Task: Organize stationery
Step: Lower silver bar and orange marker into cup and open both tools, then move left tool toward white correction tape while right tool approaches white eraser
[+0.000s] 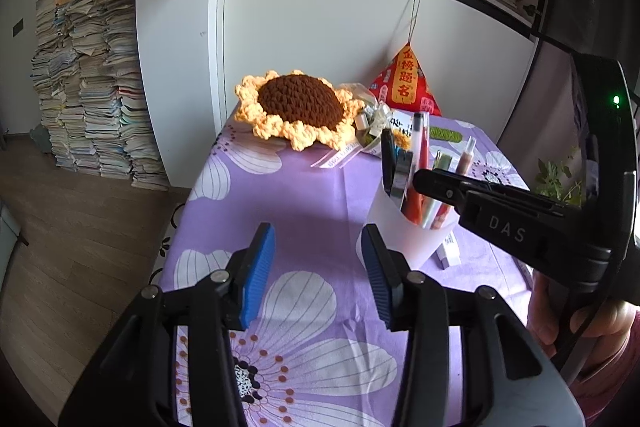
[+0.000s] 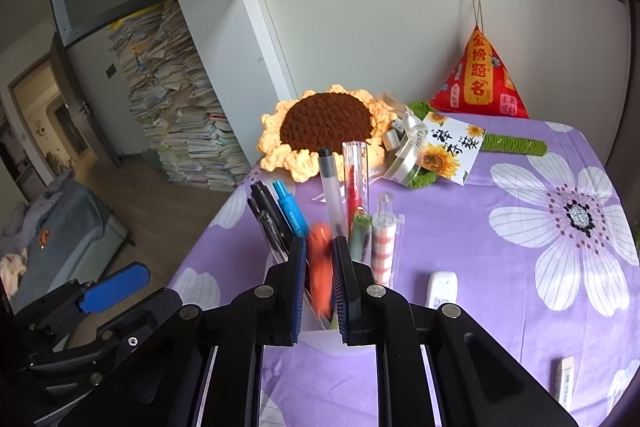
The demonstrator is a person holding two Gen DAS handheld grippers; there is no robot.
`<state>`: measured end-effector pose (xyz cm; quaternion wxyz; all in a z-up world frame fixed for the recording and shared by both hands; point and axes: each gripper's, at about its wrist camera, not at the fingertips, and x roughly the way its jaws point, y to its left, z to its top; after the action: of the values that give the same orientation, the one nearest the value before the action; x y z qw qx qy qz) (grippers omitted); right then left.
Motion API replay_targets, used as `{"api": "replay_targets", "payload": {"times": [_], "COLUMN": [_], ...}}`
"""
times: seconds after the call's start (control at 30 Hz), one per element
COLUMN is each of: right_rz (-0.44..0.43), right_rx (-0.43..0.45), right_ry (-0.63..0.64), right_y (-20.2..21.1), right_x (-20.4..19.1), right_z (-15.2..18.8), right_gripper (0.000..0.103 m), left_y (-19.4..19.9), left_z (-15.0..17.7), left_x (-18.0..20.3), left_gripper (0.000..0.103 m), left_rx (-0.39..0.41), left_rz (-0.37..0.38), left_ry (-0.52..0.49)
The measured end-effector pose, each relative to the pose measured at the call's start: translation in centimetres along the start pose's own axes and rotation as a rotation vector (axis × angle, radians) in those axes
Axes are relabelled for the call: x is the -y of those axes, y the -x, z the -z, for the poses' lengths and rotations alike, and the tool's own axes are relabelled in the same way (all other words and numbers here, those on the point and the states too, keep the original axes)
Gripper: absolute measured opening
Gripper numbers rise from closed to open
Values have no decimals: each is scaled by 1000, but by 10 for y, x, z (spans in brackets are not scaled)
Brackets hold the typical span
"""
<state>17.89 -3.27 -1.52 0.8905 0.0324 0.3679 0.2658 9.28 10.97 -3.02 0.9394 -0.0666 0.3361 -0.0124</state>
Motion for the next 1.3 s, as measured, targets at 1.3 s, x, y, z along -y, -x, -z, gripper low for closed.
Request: {"api": "replay_targets", "payload": {"times": [1.3], "right_rz": [282], "right_rx": [-96], "right_ry": [-75], "right_y": [94], "right_x": [140], "right_z": [63], "right_gripper": [33], "left_y": [-44], "left_z": [18], "left_x": [152], "left_gripper": [46], "left_rx": [-131], "left_rz": [155], "left_ry": [-229]}}
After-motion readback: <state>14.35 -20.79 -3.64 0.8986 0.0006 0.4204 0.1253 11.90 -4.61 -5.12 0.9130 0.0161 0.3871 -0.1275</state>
